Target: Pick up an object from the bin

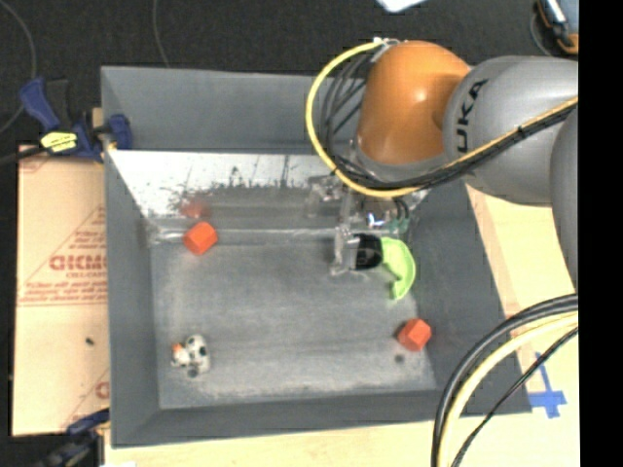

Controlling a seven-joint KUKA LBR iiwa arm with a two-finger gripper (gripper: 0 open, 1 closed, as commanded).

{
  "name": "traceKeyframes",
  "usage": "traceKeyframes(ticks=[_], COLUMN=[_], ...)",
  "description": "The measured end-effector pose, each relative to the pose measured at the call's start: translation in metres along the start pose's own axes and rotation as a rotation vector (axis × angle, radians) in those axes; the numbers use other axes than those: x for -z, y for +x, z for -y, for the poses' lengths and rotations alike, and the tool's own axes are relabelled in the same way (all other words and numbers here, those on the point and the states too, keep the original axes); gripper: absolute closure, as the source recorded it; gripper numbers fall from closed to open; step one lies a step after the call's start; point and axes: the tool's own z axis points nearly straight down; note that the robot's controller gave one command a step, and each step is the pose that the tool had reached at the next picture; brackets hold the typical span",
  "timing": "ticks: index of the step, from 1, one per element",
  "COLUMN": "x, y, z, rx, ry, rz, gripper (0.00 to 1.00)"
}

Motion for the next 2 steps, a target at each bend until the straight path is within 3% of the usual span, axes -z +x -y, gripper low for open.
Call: traceKeyframes(ticks=[1, 2], x=[-0.044, -0.03], y=[0.0, 0.031], z=[0.035, 0.051], rx=[-0.136, 0.053], ry=[-0.002, 0.002], rz=[0.009, 0.003], gripper=[0.0, 0.0])
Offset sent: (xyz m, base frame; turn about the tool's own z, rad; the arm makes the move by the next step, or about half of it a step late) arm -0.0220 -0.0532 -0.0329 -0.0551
